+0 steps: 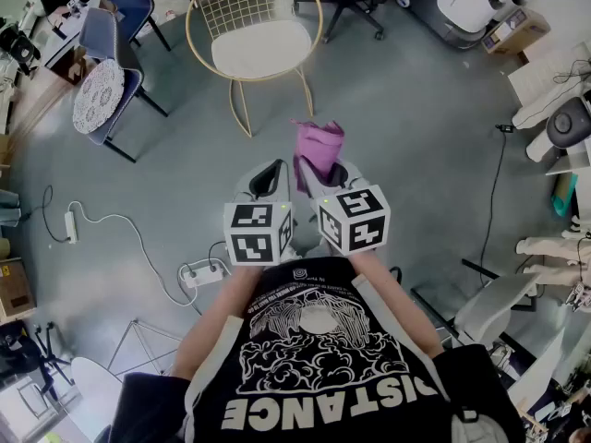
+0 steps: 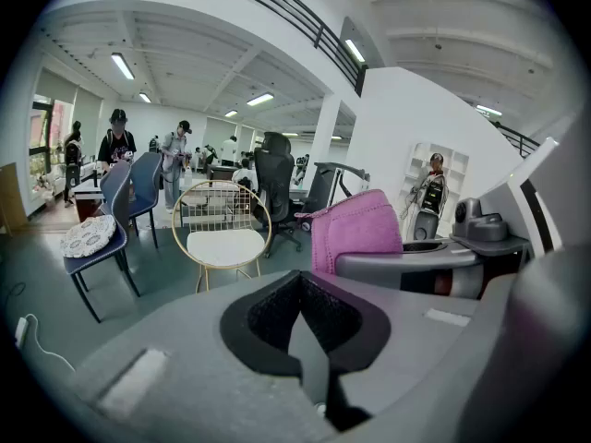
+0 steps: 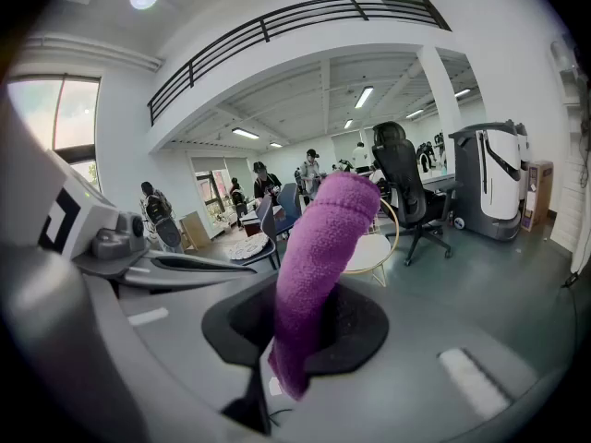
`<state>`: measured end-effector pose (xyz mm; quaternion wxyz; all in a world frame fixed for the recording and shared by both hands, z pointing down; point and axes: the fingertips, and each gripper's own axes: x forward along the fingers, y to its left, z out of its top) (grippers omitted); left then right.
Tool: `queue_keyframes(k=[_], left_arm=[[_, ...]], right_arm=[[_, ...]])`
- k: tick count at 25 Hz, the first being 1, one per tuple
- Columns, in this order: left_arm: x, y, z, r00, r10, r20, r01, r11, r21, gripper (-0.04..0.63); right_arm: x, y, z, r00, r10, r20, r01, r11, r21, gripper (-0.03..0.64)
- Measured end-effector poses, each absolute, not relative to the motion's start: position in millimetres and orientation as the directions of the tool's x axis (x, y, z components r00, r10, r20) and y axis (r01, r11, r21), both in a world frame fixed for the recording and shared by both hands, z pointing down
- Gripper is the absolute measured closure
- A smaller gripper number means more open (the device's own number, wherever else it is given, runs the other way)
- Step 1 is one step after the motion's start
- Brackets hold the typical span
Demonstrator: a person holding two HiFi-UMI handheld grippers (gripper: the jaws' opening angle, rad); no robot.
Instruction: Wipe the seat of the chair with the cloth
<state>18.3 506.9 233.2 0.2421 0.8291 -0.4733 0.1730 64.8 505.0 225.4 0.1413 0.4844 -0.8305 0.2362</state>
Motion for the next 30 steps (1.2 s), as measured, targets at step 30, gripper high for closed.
queue_keyframes(k=[30], left_arm=[[27, 420, 250, 0.445, -0.712, 0.543, -0.895, -0.381, 0.233, 0.6]], right_arm=[[71, 419, 246, -0.55, -0.686, 0.476, -0.835, 0.454, -0.31, 0.557]])
